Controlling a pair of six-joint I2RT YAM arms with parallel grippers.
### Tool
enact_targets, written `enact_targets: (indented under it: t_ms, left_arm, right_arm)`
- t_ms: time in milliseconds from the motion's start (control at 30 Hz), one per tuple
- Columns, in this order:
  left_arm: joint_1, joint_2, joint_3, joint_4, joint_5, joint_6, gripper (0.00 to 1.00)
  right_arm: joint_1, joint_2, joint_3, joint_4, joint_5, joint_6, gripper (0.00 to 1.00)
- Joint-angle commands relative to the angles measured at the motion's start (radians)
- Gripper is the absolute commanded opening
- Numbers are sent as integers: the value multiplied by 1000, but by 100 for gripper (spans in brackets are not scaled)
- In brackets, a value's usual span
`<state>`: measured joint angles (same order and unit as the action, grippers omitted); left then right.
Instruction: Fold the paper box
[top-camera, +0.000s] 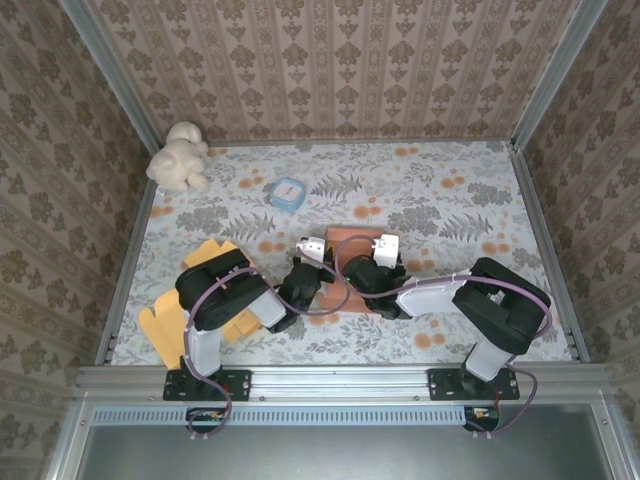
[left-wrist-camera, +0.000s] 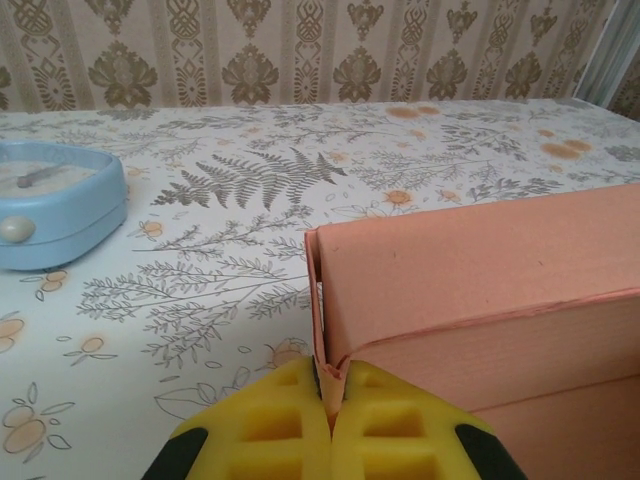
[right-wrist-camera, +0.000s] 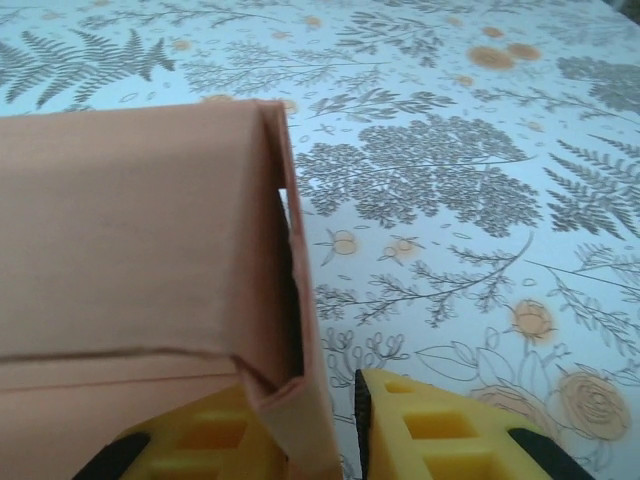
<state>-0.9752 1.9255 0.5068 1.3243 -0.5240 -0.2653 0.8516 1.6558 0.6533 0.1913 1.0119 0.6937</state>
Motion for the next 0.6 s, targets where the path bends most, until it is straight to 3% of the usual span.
enact_targets:
  t_ms: [0, 333, 567]
  left_arm:
    - [-6, 14, 2, -55, -39, -46, 0]
    - [-27, -15, 12, -108, -56, -64, 0]
    - [-40, -17, 17, -108, -59, -71, 0]
  right_arm:
    - [-14, -1, 30, -175, 132, 107, 26]
    - [-55, 19, 122, -397, 188, 228, 23]
    - [-68, 19, 132, -352, 114, 228, 21]
